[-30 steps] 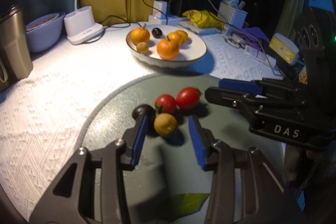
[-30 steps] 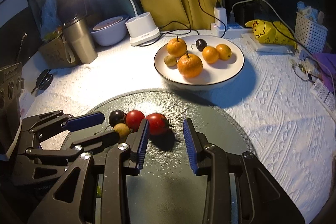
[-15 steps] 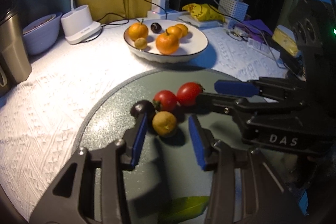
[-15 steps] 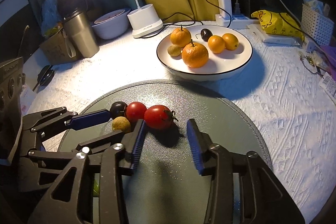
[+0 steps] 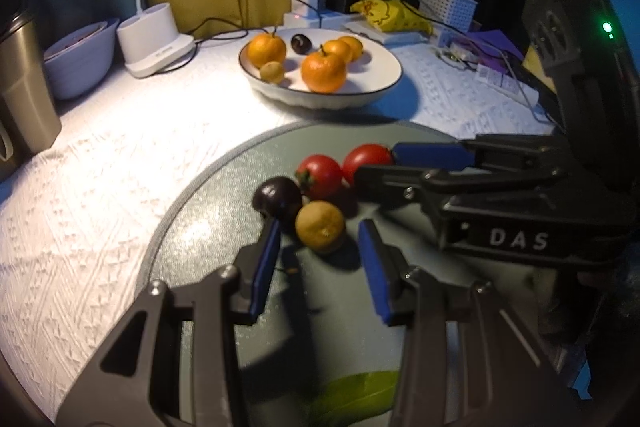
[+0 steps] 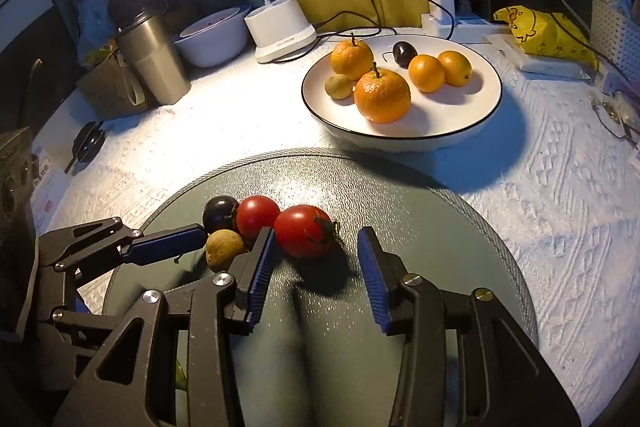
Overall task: Organize fruits
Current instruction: 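Close the right tool on the large red tomato while the left tool approaches another yellow fruit, then grasp the yellow fruit with the left tool while the right tool lifts the tomato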
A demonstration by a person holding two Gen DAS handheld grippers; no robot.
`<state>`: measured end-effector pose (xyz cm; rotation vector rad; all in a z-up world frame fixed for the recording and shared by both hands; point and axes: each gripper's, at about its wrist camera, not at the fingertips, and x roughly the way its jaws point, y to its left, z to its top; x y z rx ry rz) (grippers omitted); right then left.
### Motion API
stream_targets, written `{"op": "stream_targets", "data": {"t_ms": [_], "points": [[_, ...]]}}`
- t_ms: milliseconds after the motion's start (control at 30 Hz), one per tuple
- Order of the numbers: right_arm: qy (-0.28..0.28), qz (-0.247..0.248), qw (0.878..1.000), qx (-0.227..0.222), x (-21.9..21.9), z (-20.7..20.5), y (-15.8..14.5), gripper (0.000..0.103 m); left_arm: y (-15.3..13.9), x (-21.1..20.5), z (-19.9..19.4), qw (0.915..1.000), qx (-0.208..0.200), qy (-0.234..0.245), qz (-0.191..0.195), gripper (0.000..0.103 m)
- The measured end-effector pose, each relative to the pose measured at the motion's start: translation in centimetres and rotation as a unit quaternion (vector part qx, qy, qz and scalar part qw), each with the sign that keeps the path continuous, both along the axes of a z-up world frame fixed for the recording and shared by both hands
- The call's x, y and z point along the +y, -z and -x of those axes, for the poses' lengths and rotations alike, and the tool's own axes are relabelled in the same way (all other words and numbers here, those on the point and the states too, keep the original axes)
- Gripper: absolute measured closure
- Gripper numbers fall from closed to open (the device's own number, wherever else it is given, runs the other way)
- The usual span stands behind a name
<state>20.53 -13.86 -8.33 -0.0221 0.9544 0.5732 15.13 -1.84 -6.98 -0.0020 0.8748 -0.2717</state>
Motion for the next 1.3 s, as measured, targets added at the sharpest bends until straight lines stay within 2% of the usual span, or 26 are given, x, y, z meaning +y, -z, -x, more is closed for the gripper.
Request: {"op": "stream_targets", "data": {"t_ms": [133,267,333,500,800,1300], "points": [[-0.01,-0.005,1.0,0.007,0.4,-0.4,0.3,0.059,-0.1,-0.1,-0.2,1.0,-0.001,0.005,0.001,0.066],[-0.022,-0.005,1.0,0.008,1.1,-0.3,0.3,0.059,0.3,-0.5,-0.2,0.9999,0.005,0.013,0.0,0.075],[-0.025,-0.004,1.0,0.008,1.2,-0.2,0.3,0.059,0.2,-0.5,-0.1,0.9999,0.004,0.014,0.0,0.076],[-0.021,-0.003,1.0,0.002,1.1,-0.1,0.2,0.069,0.0,-0.6,0.2,0.9999,0.001,0.016,0.002,0.076],[-0.021,-0.002,1.0,-0.005,0.7,0.8,-0.3,0.069,-0.7,-0.7,0.7,0.9998,-0.007,0.017,0.005,0.076],[-0.004,-0.008,0.999,-0.036,-0.9,1.0,-2.9,0.069,-3.2,-1.1,0.6,0.9991,-0.035,0.022,0.002,0.076]]}}
